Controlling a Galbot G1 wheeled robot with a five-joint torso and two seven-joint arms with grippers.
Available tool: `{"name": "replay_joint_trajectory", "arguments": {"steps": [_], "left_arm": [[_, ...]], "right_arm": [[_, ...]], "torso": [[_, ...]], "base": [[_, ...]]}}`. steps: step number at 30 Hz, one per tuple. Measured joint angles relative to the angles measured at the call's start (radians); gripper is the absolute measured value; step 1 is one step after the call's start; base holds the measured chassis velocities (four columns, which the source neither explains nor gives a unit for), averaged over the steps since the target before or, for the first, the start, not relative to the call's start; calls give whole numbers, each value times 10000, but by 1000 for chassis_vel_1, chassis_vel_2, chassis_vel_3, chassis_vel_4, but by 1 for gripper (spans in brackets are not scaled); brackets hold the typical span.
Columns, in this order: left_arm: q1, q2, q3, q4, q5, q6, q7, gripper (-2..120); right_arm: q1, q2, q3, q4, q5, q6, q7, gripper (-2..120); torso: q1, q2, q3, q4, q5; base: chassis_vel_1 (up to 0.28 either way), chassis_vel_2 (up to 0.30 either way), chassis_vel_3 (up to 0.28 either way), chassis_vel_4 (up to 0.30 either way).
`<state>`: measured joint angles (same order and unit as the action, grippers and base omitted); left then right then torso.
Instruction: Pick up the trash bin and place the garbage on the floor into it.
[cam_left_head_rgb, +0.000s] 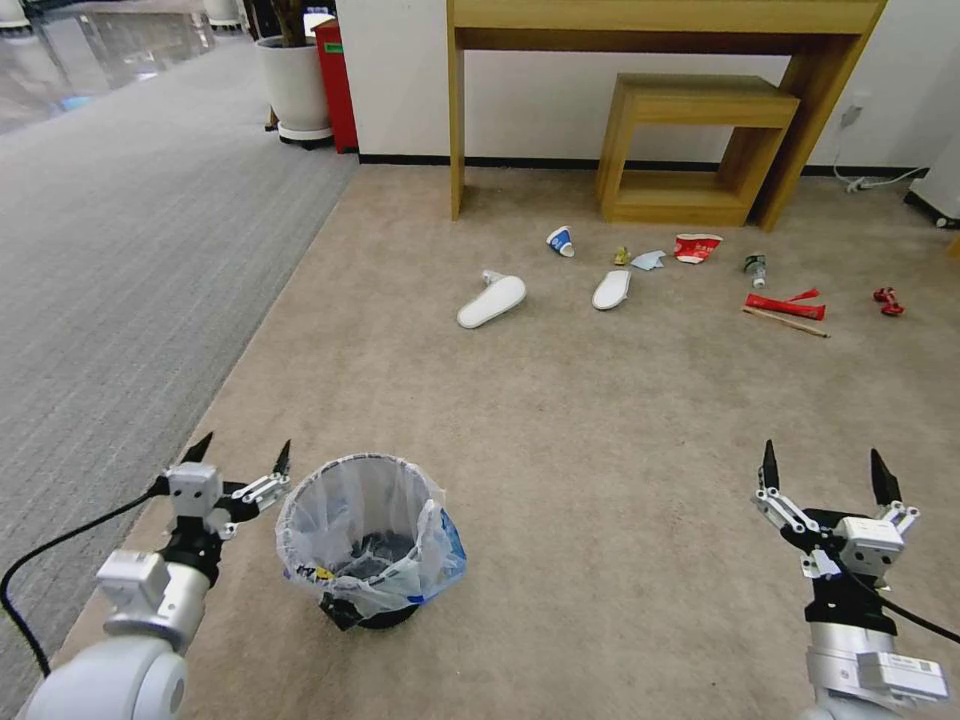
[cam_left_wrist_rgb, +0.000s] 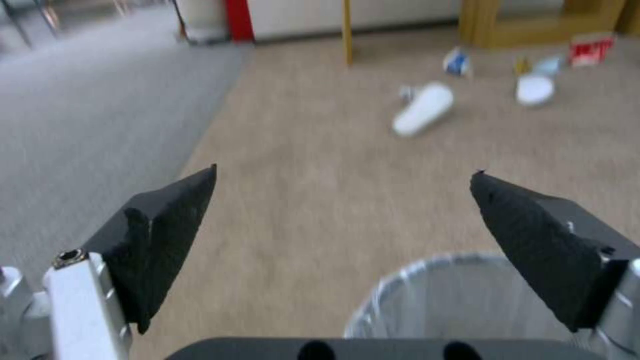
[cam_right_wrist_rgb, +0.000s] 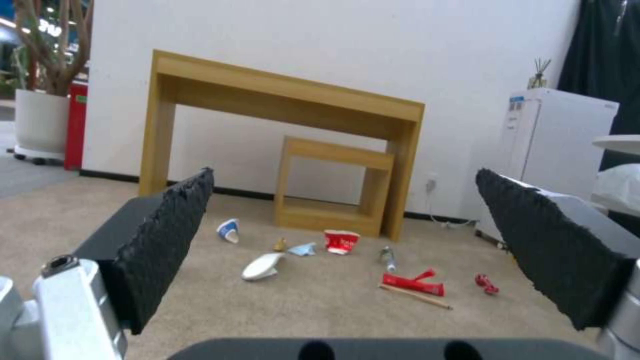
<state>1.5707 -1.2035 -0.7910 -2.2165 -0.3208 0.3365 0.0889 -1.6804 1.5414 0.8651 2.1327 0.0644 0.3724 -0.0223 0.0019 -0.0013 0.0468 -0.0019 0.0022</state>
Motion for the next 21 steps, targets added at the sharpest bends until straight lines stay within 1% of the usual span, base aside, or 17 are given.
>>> {"name": "replay_joint_trajectory", "arguments": {"steps": [1, 2, 3, 4, 5, 6, 7, 8, 11, 12, 13, 14, 15, 19, 21], "left_arm": [[-107, 261, 29, 102, -268, 556, -110, 100], [-107, 261, 29, 102, -268, 556, -110, 100], [-214, 539, 55, 261, -547, 1214, -226, 100], [-268, 707, 77, 376, -747, 1650, -286, 100], [-268, 707, 77, 376, -747, 1650, -286, 100], [-317, 899, 121, 476, -1064, 2234, -366, 100], [-328, 985, 146, 483, -1275, 2551, -439, 100], [-328, 985, 146, 483, -1275, 2551, -439, 100], [-315, 1155, 164, 266, -2176, 3515, -854, 100], [-315, 1196, 163, 171, -2437, 3804, -1083, 100], [-315, 1196, 163, 171, -2437, 3804, -1083, 100], [-334, 1264, 152, 88, -2734, 4028, -1435, 100], [-374, 1357, 151, 96, -2782, 4103, -1588, 100], [-407, 1582, 177, 289, -2780, 4121, -1718, 100], [-383, 1794, 252, 621, -2745, 4122, -1724, 100]], "right_arm": [[14, -29, -2, -2, -1, 0, -25, 100], [14, -29, -2, -2, -1, 0, -25, 100], [26, -69, -6, -11, -1, 2, -45, 100], [42, -104, -11, -27, -1, 5, -60, 100], [42, -104, -11, -27, -1, 5, -60, 100], [59, -149, -26, -59, 0, 8, -71, 100], [88, -189, -52, -91, 1, 11, -78, 100], [88, -189, -52, -91, 1, 11, -78, 100], [228, -337, -189, -258, 2, 13, -115, 100], [275, -392, -244, -329, 3, 14, -128, 100], [275, -392, -244, -329, 3, 14, -128, 100], [314, -447, -300, -406, 5, 23, -137, 100], [323, -475, -324, -441, 10, 44, -140, 100], [316, -513, -331, -484, 31, 114, -141, 100], [303, -541, -331, -515, 44, 165, -141, 100]], "torso": [[0, 0, 0, -1, 0], [0, 0, 0, -1, 0], [0, 0, 0, 0, -1], [0, 0, 0, 0, -1], [0, 0, 0, 0, -1], [0, 0, 0, 0, -2], [0, 0, 0, 0, -2], [0, 0, 0, 0, -2], [0, 0, 0, 1, -1], [0, 0, 0, 1, 0], [0, 0, 0, 1, 0], [0, 0, 0, 2, 1], [0, 0, 0, 2, 1], [0, 0, 0, 0, 0], [0, 0, 0, 0, 1]], "base": [[0, 0, 0, 0], [0, 0, 0, 0], [0, 0, 0, 0], [0, 0, 0, 0], [0, 0, 0, 0], [0, 0, 0, 0], [0, 0, 0, 0], [0, 0, 0, 0], [0, 0, 0, 0], [0, 0, 0, 0], [0, 0, 0, 0], [0, 0, 0, 0], [0, 0, 0, 0], [0, 0, 0, 0], [0, 0, 0, 0]]}}
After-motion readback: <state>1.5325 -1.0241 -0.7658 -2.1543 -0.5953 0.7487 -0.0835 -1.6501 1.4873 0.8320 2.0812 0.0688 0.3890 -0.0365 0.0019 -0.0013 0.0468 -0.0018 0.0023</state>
